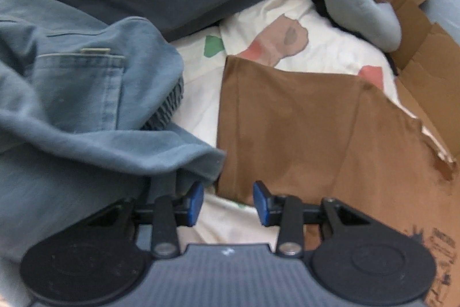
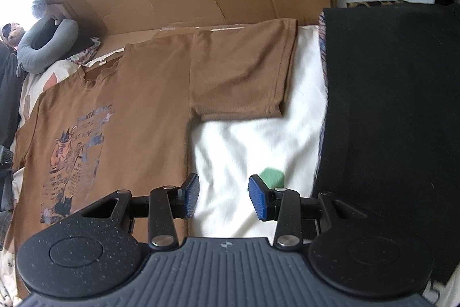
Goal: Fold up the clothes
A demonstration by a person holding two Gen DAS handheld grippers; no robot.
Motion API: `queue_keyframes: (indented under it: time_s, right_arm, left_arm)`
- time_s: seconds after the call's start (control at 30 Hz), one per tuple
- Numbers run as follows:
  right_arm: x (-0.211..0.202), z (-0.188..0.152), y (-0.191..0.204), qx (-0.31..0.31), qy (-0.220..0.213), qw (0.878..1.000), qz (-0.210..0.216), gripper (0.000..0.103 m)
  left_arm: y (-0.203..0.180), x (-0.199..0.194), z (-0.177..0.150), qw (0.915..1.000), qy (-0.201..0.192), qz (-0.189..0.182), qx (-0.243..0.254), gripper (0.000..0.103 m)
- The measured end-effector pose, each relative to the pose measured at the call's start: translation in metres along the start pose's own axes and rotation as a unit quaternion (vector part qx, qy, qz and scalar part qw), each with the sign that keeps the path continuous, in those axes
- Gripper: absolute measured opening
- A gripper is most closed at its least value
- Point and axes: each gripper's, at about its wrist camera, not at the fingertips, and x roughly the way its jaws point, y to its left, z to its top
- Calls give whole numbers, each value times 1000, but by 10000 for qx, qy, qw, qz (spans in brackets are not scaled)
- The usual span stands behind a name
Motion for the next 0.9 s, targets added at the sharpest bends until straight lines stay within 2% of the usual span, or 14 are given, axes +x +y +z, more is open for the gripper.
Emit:
queue_keyframes:
  time_s: [0.23, 0.47, 0.57, 0.7, 0.83, 0.9]
  right_arm:
    - [24, 15, -7, 10, -72, 9999, -113, 45]
    - [36, 18, -10, 102, -288, 9988, -372, 45]
    - [40, 15, -11, 113, -275, 9989, -374, 45]
    - [43, 14, -11, 105, -270, 9990, -354, 45]
    - [46, 15, -15, 220, -300, 9987, -354, 45]
    - [47, 15, -18, 322, -350, 9983, -339, 45]
  left_arm:
    - [-4, 24, -6, 9992, -83, 262, 287, 39]
    - [-11, 30, -9, 9937, -211, 540, 961, 24]
    - [-11, 33, -4, 9910, -203, 605, 1175, 22]
    - [-13, 37, 1, 9871, -233, 744, 1402, 25]
    - [-11, 36, 0, 9881, -203, 720, 1347, 28]
    - [-10, 32, -3, 9873, -201, 761, 1377, 38]
